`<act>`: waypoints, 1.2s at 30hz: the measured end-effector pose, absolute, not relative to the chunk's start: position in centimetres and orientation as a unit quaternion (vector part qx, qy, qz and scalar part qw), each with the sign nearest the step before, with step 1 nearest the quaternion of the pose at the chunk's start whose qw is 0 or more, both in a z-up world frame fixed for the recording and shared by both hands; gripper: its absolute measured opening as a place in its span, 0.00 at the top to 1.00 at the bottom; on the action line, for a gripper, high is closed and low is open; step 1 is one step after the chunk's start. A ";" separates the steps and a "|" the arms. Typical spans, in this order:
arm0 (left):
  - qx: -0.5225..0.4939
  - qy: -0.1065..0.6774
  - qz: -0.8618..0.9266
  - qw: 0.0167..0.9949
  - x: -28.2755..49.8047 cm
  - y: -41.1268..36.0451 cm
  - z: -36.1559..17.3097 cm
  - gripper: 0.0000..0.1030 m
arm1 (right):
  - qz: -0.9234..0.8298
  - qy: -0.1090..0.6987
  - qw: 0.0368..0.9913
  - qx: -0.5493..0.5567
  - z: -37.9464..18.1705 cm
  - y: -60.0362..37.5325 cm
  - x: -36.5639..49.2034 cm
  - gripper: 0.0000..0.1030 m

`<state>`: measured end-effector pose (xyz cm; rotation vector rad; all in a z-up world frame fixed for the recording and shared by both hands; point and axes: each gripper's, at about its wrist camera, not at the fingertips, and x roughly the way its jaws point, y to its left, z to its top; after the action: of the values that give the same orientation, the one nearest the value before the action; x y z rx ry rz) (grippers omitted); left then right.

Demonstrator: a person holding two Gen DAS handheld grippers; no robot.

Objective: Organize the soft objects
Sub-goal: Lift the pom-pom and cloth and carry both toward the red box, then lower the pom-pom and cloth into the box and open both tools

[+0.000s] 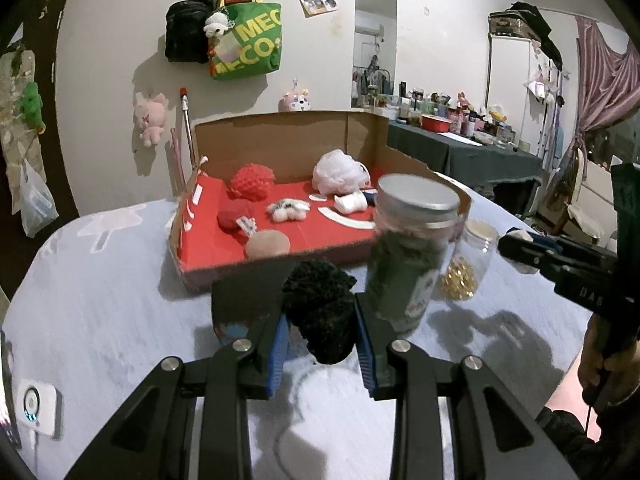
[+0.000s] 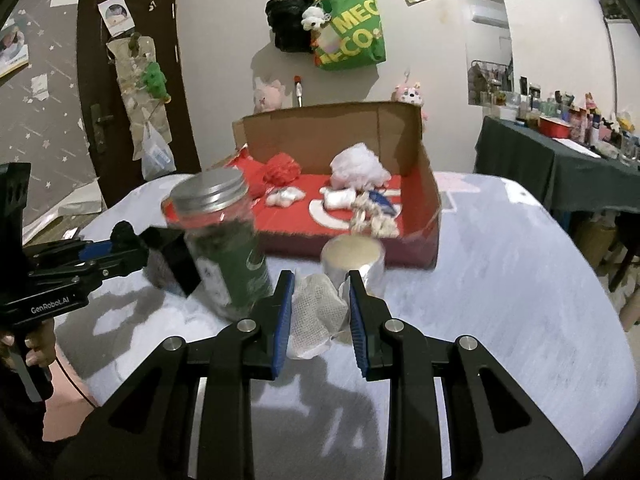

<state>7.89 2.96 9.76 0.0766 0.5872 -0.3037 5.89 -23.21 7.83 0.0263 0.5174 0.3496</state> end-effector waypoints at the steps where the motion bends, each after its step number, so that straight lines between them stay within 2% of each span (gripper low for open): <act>1: 0.040 0.290 -0.153 0.944 8.3 3.0 10.0 0.69 | 0.173 0.254 0.951 0.013 8.1 -23.3 6.1 0.76; 17: 0.113 0.351 -0.217 0.904 18.1 1.7 12.4 0.69 | 0.259 0.323 0.910 -0.022 10.9 -22.2 16.3 0.76; 36: 0.161 0.441 -0.282 0.836 27.6 -1.3 10.1 0.69 | 0.316 0.477 0.820 -0.029 8.6 -18.6 27.6 0.76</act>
<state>27.62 -1.33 10.09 0.3406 0.9345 -0.5969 27.58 -18.59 8.56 -0.0607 1.0157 0.6721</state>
